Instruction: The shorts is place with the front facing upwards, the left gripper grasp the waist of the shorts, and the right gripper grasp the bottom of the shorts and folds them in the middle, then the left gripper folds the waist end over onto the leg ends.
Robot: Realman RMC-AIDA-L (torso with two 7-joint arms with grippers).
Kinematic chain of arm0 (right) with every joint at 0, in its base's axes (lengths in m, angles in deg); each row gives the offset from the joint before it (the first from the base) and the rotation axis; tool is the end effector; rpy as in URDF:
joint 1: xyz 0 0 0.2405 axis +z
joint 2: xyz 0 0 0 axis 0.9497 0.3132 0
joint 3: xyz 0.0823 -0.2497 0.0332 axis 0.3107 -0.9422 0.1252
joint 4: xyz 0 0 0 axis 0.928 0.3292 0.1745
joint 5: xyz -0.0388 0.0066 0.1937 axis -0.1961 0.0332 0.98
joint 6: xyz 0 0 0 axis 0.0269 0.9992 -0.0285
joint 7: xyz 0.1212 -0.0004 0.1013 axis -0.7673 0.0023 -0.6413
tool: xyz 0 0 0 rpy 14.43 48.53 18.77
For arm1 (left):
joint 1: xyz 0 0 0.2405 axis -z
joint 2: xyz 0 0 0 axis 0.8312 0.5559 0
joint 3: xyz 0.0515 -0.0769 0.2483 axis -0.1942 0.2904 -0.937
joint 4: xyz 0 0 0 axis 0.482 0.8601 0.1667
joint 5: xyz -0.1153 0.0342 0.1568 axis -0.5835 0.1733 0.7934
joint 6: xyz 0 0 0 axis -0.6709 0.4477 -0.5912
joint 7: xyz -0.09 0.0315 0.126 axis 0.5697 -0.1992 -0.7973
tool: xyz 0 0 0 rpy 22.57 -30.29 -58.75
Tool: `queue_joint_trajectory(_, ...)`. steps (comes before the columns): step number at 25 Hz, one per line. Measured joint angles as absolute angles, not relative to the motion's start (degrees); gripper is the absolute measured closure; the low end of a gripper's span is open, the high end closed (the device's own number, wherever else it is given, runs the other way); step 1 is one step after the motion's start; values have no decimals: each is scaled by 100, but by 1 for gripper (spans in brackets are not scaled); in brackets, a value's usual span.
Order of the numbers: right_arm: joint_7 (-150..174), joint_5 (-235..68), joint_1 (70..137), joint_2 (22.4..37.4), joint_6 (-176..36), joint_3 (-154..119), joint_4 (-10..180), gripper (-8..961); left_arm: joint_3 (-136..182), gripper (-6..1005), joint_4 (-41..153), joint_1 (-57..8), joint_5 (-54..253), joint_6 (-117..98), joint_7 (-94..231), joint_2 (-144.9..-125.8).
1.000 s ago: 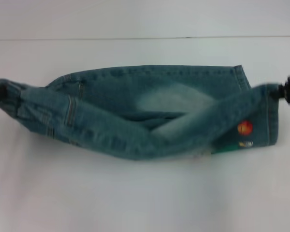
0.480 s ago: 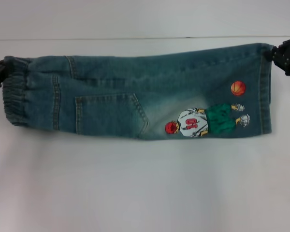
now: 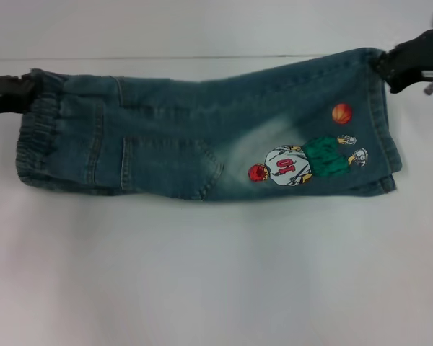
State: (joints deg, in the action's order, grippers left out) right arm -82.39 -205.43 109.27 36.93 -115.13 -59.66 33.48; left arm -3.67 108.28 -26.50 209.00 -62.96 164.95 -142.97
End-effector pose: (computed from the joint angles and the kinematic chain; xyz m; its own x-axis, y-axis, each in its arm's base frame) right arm 0.2495 0.4417 0.0346 0.9450 -0.3037 -0.1217 -0.2959 -0.6346 -0.7139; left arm -0.2989 0.3956 0.0539 0.7071 0.4191 0.5695 0.7070 -0.4308 -0.5608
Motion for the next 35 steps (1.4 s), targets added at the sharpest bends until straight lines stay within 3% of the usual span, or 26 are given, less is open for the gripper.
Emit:
queue_joint_trajectory(18,-8817,-21121,11006,3690,-11024,-6484,3838,907,-1597,939,10515,-2587,20954,-5218,16205,-14390)
queue_joint_trajectory(29,-8819,-21062,10965,3701,-10956,-6498,3806,706,-1937,799,10521,-2595,21401,-4621,16417,-14428)
queue_joint_trajectory(31,-8807,-21058,10952,3706,-10954,-6498,3786,623,-1939,766,10520,-2566,21626,-4517,16542,-14429)
queue_joint_trajectory(35,-8799,-21054,10950,3721,-10946,-6498,3780,457,-1941,579,10525,-2542,21973,-4439,16689,-14437)
